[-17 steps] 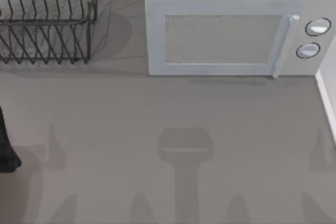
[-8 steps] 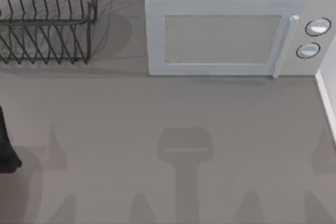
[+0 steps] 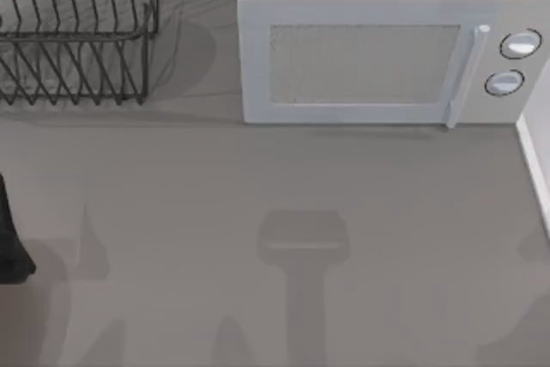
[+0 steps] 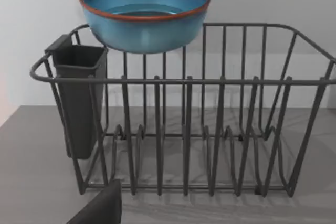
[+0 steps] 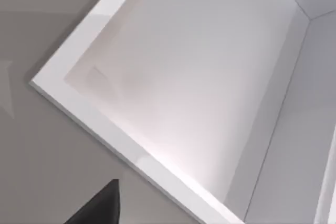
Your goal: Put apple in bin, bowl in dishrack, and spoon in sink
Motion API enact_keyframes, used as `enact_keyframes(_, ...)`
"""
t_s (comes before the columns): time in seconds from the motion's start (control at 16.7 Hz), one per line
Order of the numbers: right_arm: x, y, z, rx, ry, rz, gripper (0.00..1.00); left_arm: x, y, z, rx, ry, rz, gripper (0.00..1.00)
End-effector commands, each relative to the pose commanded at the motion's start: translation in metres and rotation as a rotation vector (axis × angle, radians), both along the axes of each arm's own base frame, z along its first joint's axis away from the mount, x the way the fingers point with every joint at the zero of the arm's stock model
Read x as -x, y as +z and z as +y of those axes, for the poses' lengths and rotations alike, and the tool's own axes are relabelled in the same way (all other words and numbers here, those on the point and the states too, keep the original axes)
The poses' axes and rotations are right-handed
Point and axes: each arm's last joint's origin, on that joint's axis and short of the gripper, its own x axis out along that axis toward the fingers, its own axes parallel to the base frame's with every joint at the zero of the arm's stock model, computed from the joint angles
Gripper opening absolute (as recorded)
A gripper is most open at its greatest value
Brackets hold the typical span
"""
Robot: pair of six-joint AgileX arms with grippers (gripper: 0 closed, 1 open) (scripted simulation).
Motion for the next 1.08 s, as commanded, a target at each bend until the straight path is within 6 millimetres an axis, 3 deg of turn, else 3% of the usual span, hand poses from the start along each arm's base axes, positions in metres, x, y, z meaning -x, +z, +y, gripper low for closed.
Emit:
enact_keyframes(0.24,-0.017,-0.003,-0.011,0.257,0.3,0.4,1.0,0.0,0.0,0.0,0.0,0.0,0.0,1.0)
enact_keyframes(0.48,-0.034,-0.004,-0.024,0.354,0.626,0.692,1.0,0.0,0.0,0.0,0.0,0.0,0.0,1.0)
enact_keyframes(0.78,-0.055,0.002,-0.04,0.392,0.94,0.841,1.0,0.0,0.0,0.0,0.0,0.0,0.0,1.0)
enact_keyframes(1.08,-0.065,0.007,-0.047,0.414,1.058,0.862,1.0,0.0,0.0,0.0,0.0,0.0,0.0,1.0)
